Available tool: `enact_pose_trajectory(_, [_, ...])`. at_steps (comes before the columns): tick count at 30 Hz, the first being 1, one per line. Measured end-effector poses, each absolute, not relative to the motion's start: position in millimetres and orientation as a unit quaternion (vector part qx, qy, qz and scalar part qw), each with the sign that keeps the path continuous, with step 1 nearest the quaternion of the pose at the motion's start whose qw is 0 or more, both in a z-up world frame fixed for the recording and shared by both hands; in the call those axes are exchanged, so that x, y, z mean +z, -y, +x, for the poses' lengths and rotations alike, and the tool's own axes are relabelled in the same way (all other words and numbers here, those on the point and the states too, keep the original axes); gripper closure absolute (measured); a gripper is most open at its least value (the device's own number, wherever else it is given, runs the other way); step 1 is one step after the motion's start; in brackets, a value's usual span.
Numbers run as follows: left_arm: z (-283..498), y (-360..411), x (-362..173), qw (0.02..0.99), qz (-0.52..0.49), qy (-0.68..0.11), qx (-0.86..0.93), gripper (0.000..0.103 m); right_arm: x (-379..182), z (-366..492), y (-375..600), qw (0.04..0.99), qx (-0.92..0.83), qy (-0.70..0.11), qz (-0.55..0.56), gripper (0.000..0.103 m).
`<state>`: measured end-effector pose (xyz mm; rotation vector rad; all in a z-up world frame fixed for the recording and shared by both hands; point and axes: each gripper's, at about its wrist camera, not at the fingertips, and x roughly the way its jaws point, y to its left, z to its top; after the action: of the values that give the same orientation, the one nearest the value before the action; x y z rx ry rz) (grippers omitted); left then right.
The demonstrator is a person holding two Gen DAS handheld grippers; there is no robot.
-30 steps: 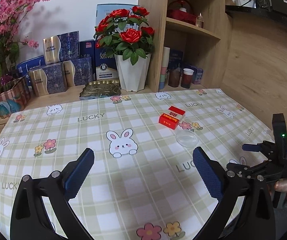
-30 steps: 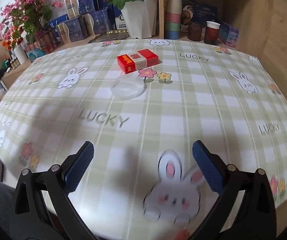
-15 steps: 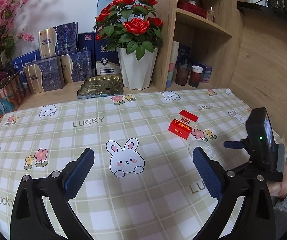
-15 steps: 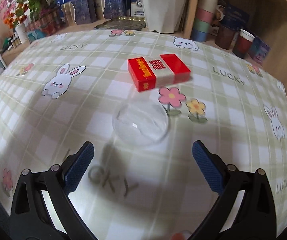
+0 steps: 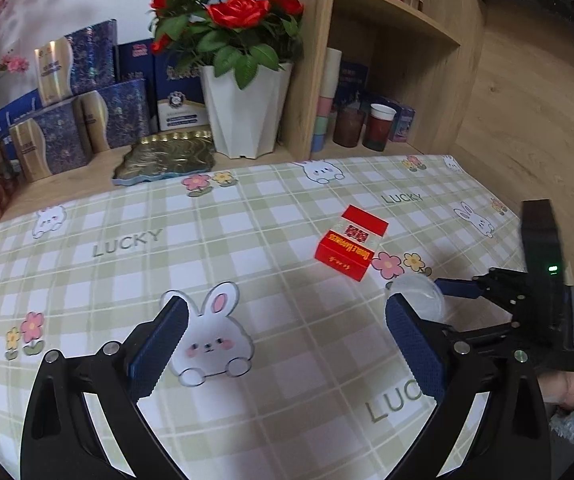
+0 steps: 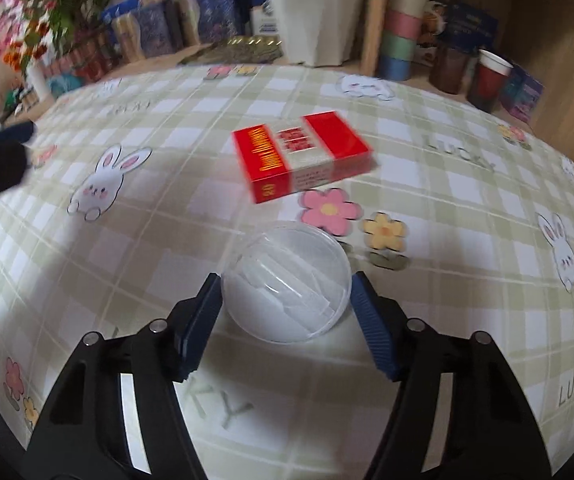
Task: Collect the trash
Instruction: 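Grasp the red Double Happiness box with the left tool while the right tool holds the lid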
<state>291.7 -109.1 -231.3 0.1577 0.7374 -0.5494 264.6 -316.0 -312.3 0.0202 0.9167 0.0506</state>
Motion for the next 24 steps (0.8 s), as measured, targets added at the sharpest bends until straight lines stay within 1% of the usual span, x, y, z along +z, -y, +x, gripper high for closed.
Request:
enact_pose_trajectory(5, [311.6,157.0,-245.9,0.874,0.114,-0.366,-0.299,0.006,-303.0,244.1,363.7,0.913,-0.02,-0.402,0.061,0.037])
enact_pose_trajectory(11, [349.7,211.1,-266.1,0.848,0.167,-0.385,-0.322,0.006,-297.6,221.0,394.2,0.92,-0.041,-0.378,0.099,0.037])
enact_pose_trajectory(15, [369.6,231.1,-277.2,0.841,0.194,-0.397,-0.313,0.007,-294.7,211.1,402.9,0.922,-0.042,-0.369,0.104,0.037])
enact_pose_trajectory(18, [380.2,243.2,-284.5,0.833,0.209,-0.407,-0.31,0.011,-291.8,206.5,405.8,0.924,-0.042,-0.363,0.111,0.037])
enact_pose_trajectory(22, [387.8,254.2,-291.6,0.824,0.215,-0.423,-0.31,0.012,-286.4,201.8,408.1,0.926,-0.042,-0.358,0.118,0.037])
enact_pose_trajectory(23, [388.6,255.5,-293.9,0.821,0.215,-0.429,-0.309,0.018,-285.0,201.5,407.7,0.926,-0.042,-0.357,0.116,0.037])
enact_pose_trajectory(24, [388.8,255.8,-296.1,0.817,0.212,-0.437,-0.312,0.037,-283.3,200.2,407.3,0.926,-0.043,-0.356,0.115,0.037])
